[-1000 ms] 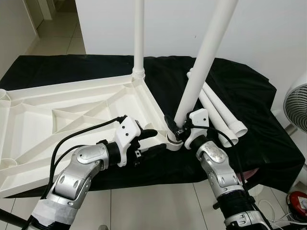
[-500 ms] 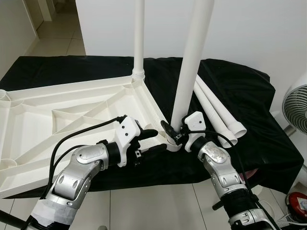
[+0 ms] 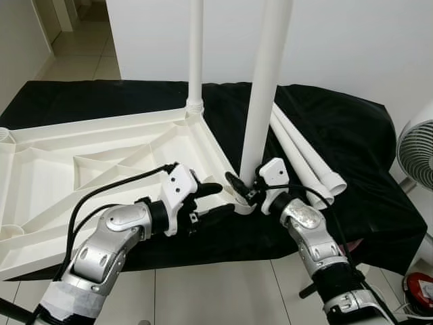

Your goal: Building children table

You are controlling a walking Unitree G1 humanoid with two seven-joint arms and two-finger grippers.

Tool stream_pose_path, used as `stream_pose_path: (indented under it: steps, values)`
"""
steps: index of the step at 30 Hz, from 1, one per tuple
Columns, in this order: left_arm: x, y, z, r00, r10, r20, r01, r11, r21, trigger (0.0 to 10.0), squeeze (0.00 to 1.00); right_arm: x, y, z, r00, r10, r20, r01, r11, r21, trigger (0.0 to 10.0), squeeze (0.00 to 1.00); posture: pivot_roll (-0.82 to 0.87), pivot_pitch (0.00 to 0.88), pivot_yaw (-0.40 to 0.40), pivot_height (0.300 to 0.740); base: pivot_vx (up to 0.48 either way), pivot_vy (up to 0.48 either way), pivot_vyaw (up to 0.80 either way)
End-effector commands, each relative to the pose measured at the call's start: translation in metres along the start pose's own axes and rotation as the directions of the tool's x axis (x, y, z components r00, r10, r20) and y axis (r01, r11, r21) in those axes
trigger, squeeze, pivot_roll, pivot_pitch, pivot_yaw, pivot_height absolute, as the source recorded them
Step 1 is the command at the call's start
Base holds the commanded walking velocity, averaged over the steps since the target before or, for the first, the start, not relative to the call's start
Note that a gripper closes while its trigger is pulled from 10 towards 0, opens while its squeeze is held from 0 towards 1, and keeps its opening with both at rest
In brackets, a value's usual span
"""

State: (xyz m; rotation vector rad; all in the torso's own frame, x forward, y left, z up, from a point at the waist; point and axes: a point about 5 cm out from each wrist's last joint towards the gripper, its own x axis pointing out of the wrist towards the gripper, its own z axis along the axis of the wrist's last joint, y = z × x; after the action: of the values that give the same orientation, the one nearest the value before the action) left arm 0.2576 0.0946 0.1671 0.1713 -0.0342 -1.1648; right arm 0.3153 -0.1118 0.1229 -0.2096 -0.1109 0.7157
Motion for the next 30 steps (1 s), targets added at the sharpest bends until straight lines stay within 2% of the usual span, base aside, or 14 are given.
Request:
stream_pose_path:
  steps: [1,10,17,22,25,29,30]
  values:
    - [0.003,-0.005,0.003,0.999,-0.054,0.005,0.054,0.999,0.005,10.0,0.00,-0.011,0.012,-0.034,0.988,0.034,-0.149,-0.026,0.998,0.056,10.0,0.00,-0.02,0.000,-0.039,0.740,0.000,0.000,0.00]
    - [0.002,-0.005,0.004,0.999,-0.053,0.005,0.053,0.999,0.004,10.0,0.00,-0.016,0.013,-0.047,0.988,-0.020,-0.155,0.037,0.993,0.110,10.0,0.00,-0.02,0.000,-0.035,0.740,0.000,0.000,0.00]
    - [0.001,-0.006,0.005,0.999,-0.053,0.002,0.053,0.999,0.005,10.0,0.00,-0.017,0.016,-0.046,0.995,-0.020,-0.096,0.036,0.984,0.173,10.0,0.00,-0.02,0.000,-0.034,0.740,0.000,0.000,0.00]
    - [0.000,-0.006,0.005,0.999,-0.052,0.001,0.052,0.999,0.005,10.0,0.00,-0.019,0.017,-0.047,0.997,-0.024,-0.072,0.037,0.982,0.185,10.0,0.00,-0.02,0.000,-0.031,0.740,0.000,0.000,0.00]
    - [0.000,-0.006,0.005,0.999,-0.052,0.000,0.052,0.999,0.003,10.0,0.00,-0.024,0.016,-0.051,0.995,-0.064,-0.077,0.081,0.966,0.245,10.0,0.00,-0.02,0.000,-0.032,0.740,0.000,0.000,0.00]
    - [0.000,-0.007,0.005,0.999,-0.053,-0.001,0.053,0.999,0.002,10.0,0.00,-0.024,0.014,-0.052,0.993,-0.085,-0.080,0.104,0.955,0.277,10.0,0.00,-0.02,0.000,-0.031,0.740,0.000,0.000,0.00]
    - [-0.001,-0.007,0.005,0.998,-0.056,-0.003,0.056,0.998,0.001,10.0,0.00,-0.025,0.011,-0.055,0.986,-0.132,-0.101,0.157,0.933,0.324,10.0,0.00,-0.02,0.000,-0.029,0.740,0.000,0.000,0.00]
